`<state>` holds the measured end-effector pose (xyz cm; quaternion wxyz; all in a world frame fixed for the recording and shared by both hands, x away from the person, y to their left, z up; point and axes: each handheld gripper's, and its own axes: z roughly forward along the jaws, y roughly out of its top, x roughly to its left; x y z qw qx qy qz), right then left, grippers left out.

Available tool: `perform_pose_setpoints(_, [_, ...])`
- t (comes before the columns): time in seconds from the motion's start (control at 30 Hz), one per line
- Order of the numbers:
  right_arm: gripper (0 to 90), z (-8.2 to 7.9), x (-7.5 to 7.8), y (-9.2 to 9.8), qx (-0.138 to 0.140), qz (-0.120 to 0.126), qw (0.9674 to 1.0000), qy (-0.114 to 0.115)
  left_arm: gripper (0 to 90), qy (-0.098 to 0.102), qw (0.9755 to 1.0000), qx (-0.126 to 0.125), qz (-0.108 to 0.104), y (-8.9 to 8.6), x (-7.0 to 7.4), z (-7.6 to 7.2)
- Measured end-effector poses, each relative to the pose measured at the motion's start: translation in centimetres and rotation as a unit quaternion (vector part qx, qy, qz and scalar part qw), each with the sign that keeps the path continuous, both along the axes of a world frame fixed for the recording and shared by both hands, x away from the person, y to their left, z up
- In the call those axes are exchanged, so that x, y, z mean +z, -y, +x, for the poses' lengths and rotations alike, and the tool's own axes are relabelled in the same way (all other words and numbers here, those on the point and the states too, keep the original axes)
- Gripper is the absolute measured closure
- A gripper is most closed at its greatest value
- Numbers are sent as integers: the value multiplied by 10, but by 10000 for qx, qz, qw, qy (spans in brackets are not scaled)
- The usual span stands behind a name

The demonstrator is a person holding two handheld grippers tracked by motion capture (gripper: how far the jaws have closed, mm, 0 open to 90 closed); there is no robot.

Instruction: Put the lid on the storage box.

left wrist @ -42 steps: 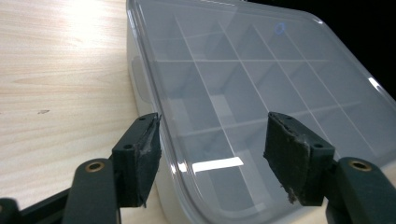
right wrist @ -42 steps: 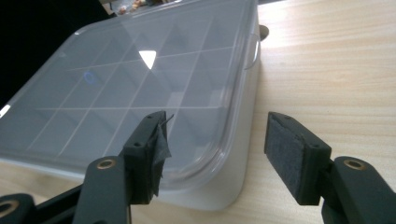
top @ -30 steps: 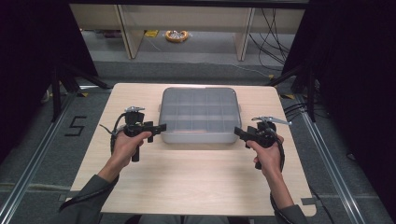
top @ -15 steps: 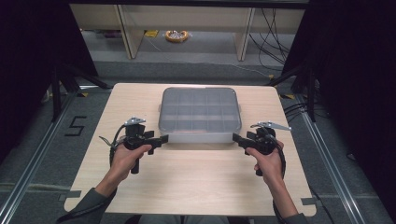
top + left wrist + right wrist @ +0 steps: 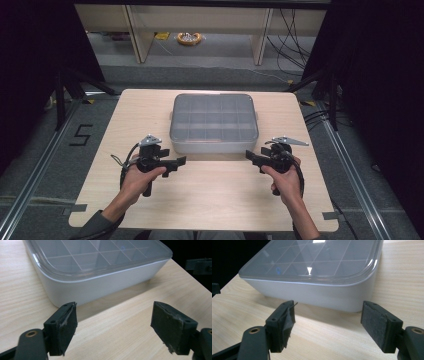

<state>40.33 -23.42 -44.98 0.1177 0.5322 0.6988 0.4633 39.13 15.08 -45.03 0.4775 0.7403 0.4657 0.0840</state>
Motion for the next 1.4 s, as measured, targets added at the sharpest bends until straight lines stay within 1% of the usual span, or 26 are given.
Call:
perform_pose_setpoints(0.13, [274,-3,-1,-1,20,-104,9999,-41,193,-11,10000,-81,24,4,-4,-7])
perform_pose_setpoints(0.2, [273,-6,-2,-3,18,-38,10000,-70,192,4,9999,-168,1,5,-7,-11])
perform_pose_setpoints(0.23, [272,-6,-3,-3,65,-117,9999,-60,192,12,9998,-216,20,5,-8,-12])
perform_pose_setpoints(0.27, [269,-7,-4,-3,131,-69,9999,-52,192,14,9997,-227,27,5,-10,-14])
perform_pose_setpoints(0.3, [267,-8,-5,-3,109,-130,9999,-20,191,1,9997,-233,33,5,-12,-16])
perform_pose_setpoints(0.33, [265,-10,-4,-3,122,-168,9997,-115,191,12,9996,-261,53,5,-14,-18])
perform_pose_setpoints(0.37, [262,-11,-7,-5,154,-86,9998,-54,191,30,9996,-274,74,5,-15,-19])
perform_pose_setpoints(0.4, [256,-12,-7,-6,134,-129,9998,-118,191,41,9996,-265,69,5,-16,-20])
perform_pose_setpoints(0.43, [249,-13,-8,-6,151,-172,9997,-65,191,40,9996,-267,54,5,-18,-22])
perform_pose_setpoints(0.5, [237,-15,-11,-7,213,-163,9996,-89,191,45,9995,-305,50,4,-21,-25])
perform_pose_setpoints(0.53, [220,-18,-13,-8,226,-207,9994,-156,191,3,9995,-320,73,3,-24,-29])
perform_pose_setpoints(0.57, [220,-18,-13,-8,226,-207,9994,-156,192,3,9995,-320,73,3,-24,-29])
perform_pose_setpoints(0.6, [219,-21,-13,-11,166,-80,9995,-270,192,-8,9992,-381,87,2,-25,-30])
perform_pose_setpoints(0.63, [216,-21,-17,-9,305,-232,9991,-190,194,4,9992,-387,110,1,-26,-34])
perform_pose_setpoints(0.7, [215,-22,-17,-8,295,-248,9991,-191,194,4,9992,-389,79,2,-27,-35])
perform_pose_setpoints(0.73, [214,-23,-19,-8,306,-252,9989,-245,194,11,9991,-419,103,1,-27,-36])
perform_pose_setpoints(0.8, [213,-24,-20,-8,333,-191,9991,-205,194,14,9989,-438,157,0,-27,-39])
perform_pose_setpoints(0.93, [213,-29,-21,-7,349,-221,9990,-192,194,39,9989,-438,159,-2,-30,-43])
perform_pose_setpoints(1.0, [213,-32,-22,-8,354,-224,9988,-244,194,66,9988,-430,219,-2,-31,-46])
perform_pose_setpoints(1.03, [213,-34,-24,-8,401,-213,9987,-236,194,71,9986,-472,235,-3,-32,-47])
perform_pose_setpoints(1.07, [211,-36,-26,-7,449,-292,9982,-267,194,76,9986,-458,242,-3,-33,-50])
perform_pose_setpoints(1.13, [210,-37,-28,-8,468,-236,9982,-282,194,87,9982,-513,309,-4,-34,-51])
perform_pose_setpoints(1.2, [209,-40,-30,-9,475,-287,9979,-322,192,89,9982,-529,257,-3,-35,-54])
perform_pose_setpoints(1.23, [208,-41,-30,-9,510,-298,9978,-314,191,81,9978,-582,292,-4,-36,-54])
perform_pose_setpoints(1.37, [204,-46,-32,-10,552,-361,9974,-304,189,149,9975,-610,334,-4,-36,-59])
perform_pose_setpoints(1.4, [203,-48,-32,-10,585,-330,9973,-293,188,166,9977,-557,341,-4,-37,-61])
